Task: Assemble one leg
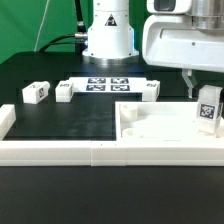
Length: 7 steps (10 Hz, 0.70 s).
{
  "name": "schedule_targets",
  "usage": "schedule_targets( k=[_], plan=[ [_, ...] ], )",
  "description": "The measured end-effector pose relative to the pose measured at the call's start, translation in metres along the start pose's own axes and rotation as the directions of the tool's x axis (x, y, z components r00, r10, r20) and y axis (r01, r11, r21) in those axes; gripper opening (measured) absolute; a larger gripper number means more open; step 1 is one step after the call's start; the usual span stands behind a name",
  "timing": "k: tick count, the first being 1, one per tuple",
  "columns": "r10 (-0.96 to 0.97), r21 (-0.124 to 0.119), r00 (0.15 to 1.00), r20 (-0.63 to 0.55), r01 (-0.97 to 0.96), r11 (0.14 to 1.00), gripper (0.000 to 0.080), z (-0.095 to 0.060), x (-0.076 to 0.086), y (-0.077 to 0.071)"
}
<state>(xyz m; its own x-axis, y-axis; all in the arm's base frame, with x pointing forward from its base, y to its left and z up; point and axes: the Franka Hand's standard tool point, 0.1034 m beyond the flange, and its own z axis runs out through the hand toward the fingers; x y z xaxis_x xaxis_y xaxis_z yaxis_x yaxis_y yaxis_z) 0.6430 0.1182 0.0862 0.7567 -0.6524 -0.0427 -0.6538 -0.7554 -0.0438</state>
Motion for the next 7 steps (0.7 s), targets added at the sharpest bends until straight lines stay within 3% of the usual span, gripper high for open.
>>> schedule_targets(
  k=[4,5,7],
  plan=[
    [0.411,-0.001,0.912,-0.004,-0.411,0.912,0.0292,0.0005,0.0010,0.0013],
    [0.554,0.004,0.832,-0.012,-0.554,0.832,0.0292,0.0007,0.0003,0.0020],
    [0.665,0.006,0.746,-0.007,-0.665,0.746,0.0294,0.0007,0.0001,0.0024]
  ],
)
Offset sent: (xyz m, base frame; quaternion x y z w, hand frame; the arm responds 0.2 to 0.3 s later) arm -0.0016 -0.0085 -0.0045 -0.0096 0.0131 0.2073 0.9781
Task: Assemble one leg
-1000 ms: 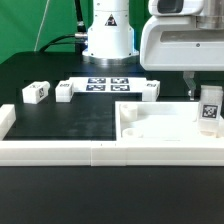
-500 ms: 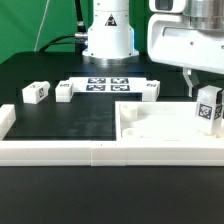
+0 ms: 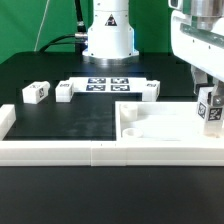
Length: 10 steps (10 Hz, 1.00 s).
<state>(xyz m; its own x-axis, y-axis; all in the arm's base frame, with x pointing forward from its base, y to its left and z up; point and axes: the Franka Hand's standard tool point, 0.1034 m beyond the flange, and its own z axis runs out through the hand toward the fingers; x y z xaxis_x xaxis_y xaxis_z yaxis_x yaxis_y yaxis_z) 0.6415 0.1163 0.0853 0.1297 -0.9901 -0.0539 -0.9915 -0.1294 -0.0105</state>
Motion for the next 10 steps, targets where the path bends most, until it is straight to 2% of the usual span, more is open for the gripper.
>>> schedule_targets(
  k=[2,5,6,7,9,10],
  plan=[
    [0.154,-0.002,0.988,0.010,-0.154,0.988,0.0294,0.0002,0.0002,0.0003],
    [0.125,-0.002,0.992,0.010,-0.125,0.992,0.0294,0.0009,-0.0004,0.0005],
    [0.122,-0.003,0.992,0.010,-0.122,0.993,0.0485,0.0008,-0.0009,0.0005],
    [0.029,-0.011,1.000,0.011,-0.029,1.000,0.0612,-0.0005,-0.0012,0.0008],
    [-0.198,-0.007,0.980,0.012,0.198,0.980,0.0638,-0.0011,-0.0012,0.0001],
    [-0.338,-0.006,0.941,0.013,0.338,0.941,0.0647,-0.0011,-0.0017,0.0000]
  ],
)
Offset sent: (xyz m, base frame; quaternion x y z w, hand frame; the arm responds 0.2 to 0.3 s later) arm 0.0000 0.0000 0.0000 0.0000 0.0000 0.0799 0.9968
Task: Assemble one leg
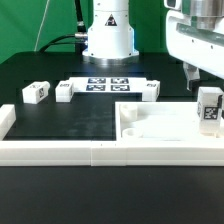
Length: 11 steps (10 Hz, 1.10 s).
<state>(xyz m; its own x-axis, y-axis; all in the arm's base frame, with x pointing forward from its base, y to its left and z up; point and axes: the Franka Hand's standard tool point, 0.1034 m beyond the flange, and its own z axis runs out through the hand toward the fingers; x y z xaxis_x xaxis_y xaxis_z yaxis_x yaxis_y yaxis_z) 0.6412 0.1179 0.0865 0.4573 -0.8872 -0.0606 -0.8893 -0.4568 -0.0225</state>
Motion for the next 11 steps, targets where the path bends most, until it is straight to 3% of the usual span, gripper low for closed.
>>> schedule_targets(
  k=[4,8,10,11],
  plan=[
    [-0.401,-0.003,0.916,0.000,0.401,0.916,0.0649,0.0004,-0.0024,-0.0015],
    [-0.699,-0.010,0.716,0.001,0.699,0.716,0.0649,0.0010,-0.0039,-0.0029],
    [-0.825,-0.011,0.565,0.003,0.825,0.565,0.0649,0.0012,-0.0037,-0.0026],
    [-0.841,-0.011,0.541,0.003,0.841,0.541,0.0649,0.0013,-0.0036,-0.0025]
  ],
)
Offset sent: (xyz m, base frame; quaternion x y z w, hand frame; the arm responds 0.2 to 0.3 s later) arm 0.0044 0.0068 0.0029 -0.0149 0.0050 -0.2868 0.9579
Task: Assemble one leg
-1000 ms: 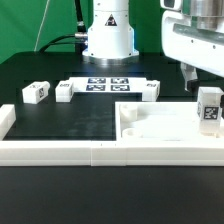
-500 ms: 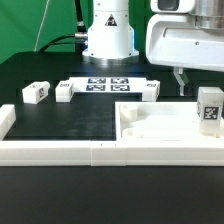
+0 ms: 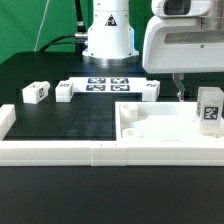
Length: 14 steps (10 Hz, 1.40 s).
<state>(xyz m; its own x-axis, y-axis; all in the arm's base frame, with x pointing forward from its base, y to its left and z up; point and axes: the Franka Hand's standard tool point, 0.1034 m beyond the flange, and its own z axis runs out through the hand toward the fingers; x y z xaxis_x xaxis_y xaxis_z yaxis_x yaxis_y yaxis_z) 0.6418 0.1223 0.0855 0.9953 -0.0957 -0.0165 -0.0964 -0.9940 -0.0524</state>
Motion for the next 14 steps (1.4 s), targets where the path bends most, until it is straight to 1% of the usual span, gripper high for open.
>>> schedule_targets(
  k=[1,3,4,5,7,8,9,10,12,14],
  plan=[
    [-0.052,0.000,0.999,0.000,0.052,0.999,0.0649,0.0000,0.0002,0.0007],
    [-0.039,0.000,0.999,0.000,0.039,0.999,0.0387,0.0000,0.0002,0.0009],
    [-0.039,0.000,0.999,0.000,0.039,0.999,0.0387,0.0000,0.0002,0.0009],
    [-0.038,-0.001,0.999,0.000,0.038,0.999,0.0291,0.0000,0.0003,0.0014],
    [0.019,0.001,1.000,0.000,-0.019,1.000,0.0291,0.0000,0.0004,0.0015],
    [0.113,0.001,0.994,0.000,-0.113,0.994,0.0291,0.0000,0.0005,0.0020],
    [0.223,0.001,0.975,0.000,-0.223,0.975,0.0291,0.0000,0.0006,0.0023],
    [0.327,0.005,0.945,0.002,-0.327,0.945,0.0291,0.0001,0.0008,0.0029],
    [0.499,0.011,0.867,0.003,-0.499,0.866,0.0291,0.0004,0.0013,0.0042],
    [0.717,0.007,0.697,0.003,-0.717,0.697,0.0291,0.0009,0.0007,0.0043]
  ],
)
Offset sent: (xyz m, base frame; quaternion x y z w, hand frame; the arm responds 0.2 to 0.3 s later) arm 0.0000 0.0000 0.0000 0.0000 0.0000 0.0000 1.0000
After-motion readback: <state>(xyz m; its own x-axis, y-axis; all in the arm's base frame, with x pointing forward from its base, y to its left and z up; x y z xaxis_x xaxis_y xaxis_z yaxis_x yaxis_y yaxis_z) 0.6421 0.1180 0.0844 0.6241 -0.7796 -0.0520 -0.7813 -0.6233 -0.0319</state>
